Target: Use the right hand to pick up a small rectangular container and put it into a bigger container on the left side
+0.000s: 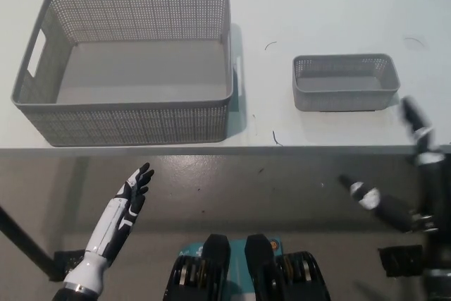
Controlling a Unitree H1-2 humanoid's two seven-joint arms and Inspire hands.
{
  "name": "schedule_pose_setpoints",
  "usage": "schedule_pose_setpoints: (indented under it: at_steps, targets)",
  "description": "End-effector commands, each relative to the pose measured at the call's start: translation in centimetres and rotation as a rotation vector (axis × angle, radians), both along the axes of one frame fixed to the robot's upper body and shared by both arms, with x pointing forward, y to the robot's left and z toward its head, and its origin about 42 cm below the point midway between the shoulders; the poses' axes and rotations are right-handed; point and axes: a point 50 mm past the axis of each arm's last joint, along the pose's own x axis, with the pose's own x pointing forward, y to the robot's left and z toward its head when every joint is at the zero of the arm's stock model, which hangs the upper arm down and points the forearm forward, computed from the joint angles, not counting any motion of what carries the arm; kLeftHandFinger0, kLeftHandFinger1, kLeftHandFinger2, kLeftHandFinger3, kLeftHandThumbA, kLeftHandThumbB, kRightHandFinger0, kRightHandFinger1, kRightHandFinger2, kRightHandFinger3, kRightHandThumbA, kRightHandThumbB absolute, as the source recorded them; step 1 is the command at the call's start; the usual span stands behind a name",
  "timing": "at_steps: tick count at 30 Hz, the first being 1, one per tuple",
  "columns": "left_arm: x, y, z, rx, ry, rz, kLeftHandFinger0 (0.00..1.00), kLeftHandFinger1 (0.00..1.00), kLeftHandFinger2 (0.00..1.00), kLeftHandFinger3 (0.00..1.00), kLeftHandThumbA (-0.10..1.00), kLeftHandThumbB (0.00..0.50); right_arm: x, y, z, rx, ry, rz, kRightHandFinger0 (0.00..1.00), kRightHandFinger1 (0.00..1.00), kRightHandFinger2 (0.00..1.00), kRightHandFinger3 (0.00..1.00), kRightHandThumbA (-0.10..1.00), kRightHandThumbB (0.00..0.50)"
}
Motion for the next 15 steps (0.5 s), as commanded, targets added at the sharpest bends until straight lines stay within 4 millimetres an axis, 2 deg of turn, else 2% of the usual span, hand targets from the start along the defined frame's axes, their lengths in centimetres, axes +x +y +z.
schedule_pose_setpoints:
  at_steps: [1,3,4,5,6,8,9,11,12,13,14,15]
  targets:
    - [1.2,0.3,3.2,0.022,-0.152,-0.042,1.0,1.0,1.0,1.0,1.0,0.259,-0.4,-3.8,10.7,-0.218,-0.176,-0.114,1.0,1.0,1.0,1.0,1.0,0.266]
    - [1.4,0.3,3.4,0.024,-0.157,-0.041,1.0,1.0,1.0,1.0,1.0,0.259,-0.5,-4.8,13.6,-0.303,-0.201,-0.146,1.0,1.0,1.0,1.0,1.0,0.284]
    - [1.5,0.3,3.4,0.025,-0.156,-0.041,1.0,1.0,1.0,1.0,1.0,0.265,-0.6,-5.5,16.1,-0.385,-0.207,-0.177,1.0,1.0,1.0,1.0,1.0,0.314]
    - [1.5,0.3,3.4,0.025,-0.152,-0.042,1.0,1.0,1.0,1.0,1.0,0.266,-0.6,-5.9,18.4,-0.453,-0.205,-0.198,1.0,1.0,1.0,1.0,1.0,0.307]
    - [1.5,0.4,3.5,0.026,-0.153,-0.042,1.0,1.0,1.0,1.0,1.0,0.265,-0.5,-6.1,20.8,-0.504,-0.182,-0.206,1.0,1.0,1.0,1.0,1.0,0.323]
    - [1.5,0.4,3.6,0.032,-0.156,-0.04,1.0,1.0,1.0,1.0,1.0,0.249,0.5,-6.4,24.4,-0.609,-0.128,-0.198,1.0,1.0,1.0,1.0,1.0,0.289]
    - [1.5,0.6,3.6,0.037,-0.158,-0.038,1.0,1.0,1.0,1.0,1.0,0.242,1.3,-6.4,26.0,-0.657,-0.087,-0.18,1.0,1.0,1.0,1.0,1.0,0.293]
    - [1.4,0.8,3.6,0.042,-0.16,-0.036,1.0,1.0,1.0,1.0,1.0,0.239,2.7,-6.4,27.9,-0.711,-0.027,-0.15,1.0,1.0,1.0,1.0,1.0,0.285]
    - [1.4,0.8,3.6,0.039,-0.156,-0.035,1.0,1.0,1.0,1.0,1.0,0.239,4.2,-6.3,29.5,-0.786,0.031,-0.136,1.0,1.0,1.0,1.0,1.0,0.27]
    - [1.5,0.9,3.5,0.037,-0.154,-0.034,1.0,1.0,1.0,1.0,1.0,0.241,5.9,-6.4,31.0,-0.85,0.103,-0.136,1.0,1.0,1.0,1.0,1.0,0.284]
    - [1.5,0.9,3.5,0.038,-0.154,-0.033,1.0,1.0,1.0,1.0,1.0,0.242,7.1,-6.4,31.7,-0.854,0.144,-0.108,1.0,1.0,1.0,1.0,1.0,0.273]
    - [1.5,0.9,3.5,0.04,-0.154,-0.033,1.0,1.0,1.0,1.0,1.0,0.243,8.5,-6.5,32.6,-0.856,0.197,-0.076,1.0,1.0,1.0,1.0,0.99,0.287]
